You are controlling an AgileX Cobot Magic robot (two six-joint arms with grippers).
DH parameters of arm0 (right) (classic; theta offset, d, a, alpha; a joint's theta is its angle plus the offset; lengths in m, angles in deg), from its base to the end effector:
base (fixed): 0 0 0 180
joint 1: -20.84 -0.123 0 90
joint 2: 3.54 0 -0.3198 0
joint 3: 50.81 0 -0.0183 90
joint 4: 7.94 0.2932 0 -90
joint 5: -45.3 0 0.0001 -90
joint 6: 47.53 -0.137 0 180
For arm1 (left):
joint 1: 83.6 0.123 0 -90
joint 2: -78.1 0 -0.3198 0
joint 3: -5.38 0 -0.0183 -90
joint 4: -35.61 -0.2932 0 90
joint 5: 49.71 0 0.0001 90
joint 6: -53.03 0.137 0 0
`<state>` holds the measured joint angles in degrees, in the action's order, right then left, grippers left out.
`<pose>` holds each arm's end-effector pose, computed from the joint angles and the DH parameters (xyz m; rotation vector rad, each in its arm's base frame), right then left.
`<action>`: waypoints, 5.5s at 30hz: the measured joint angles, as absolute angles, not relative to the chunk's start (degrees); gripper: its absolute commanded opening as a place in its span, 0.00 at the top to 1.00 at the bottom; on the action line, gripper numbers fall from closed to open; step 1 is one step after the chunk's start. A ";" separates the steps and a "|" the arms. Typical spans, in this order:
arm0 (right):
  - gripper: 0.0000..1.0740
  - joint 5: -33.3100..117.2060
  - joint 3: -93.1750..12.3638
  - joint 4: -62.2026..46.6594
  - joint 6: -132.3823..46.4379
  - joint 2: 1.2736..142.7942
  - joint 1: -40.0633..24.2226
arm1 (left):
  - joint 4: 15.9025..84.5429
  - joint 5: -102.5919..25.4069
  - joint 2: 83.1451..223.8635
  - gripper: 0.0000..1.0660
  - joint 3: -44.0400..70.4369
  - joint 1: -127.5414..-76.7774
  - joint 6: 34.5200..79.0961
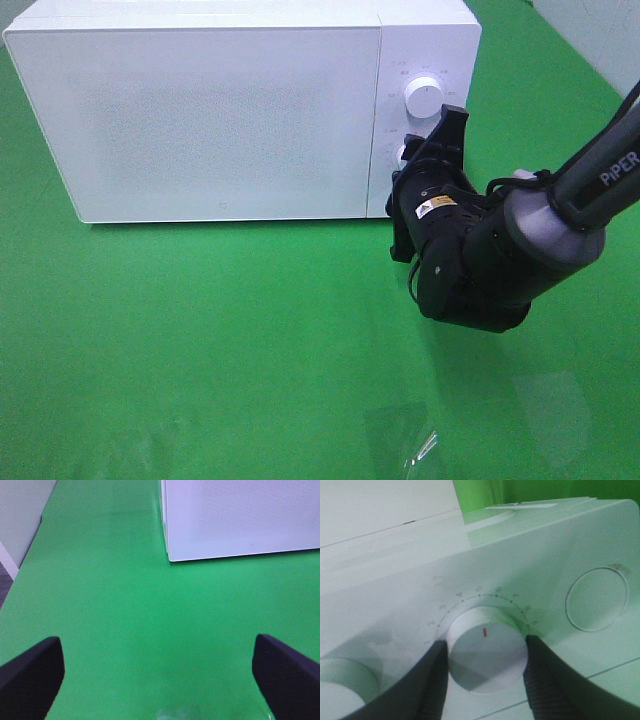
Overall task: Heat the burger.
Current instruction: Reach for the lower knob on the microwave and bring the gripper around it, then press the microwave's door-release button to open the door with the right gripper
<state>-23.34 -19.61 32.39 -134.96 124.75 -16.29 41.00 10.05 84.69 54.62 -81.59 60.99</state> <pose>0.3900 0.1917 0.0930 1.4194 1.1760 1.2915 0.0382 -0.0098 0.2807 0.1084 2.0110 -0.0013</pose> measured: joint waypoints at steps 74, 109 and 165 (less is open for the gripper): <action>0.34 3.76 7.84 22.31 -50.28 84.18 -15.83 | 41.00 10.05 84.69 0.12 54.62 -81.59 60.99; 0.34 81.57 -8.09 -8.46 -46.90 60.12 -5.00 | 41.00 10.05 84.69 0.12 54.62 -81.59 60.99; 0.29 102.54 -1.90 -9.72 -51.31 3.05 19.47 | 41.00 10.05 84.69 0.12 54.62 -81.59 60.99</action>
<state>102.54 -1.90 -9.72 -51.31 3.05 19.47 41.00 10.05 84.69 54.62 -81.59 60.99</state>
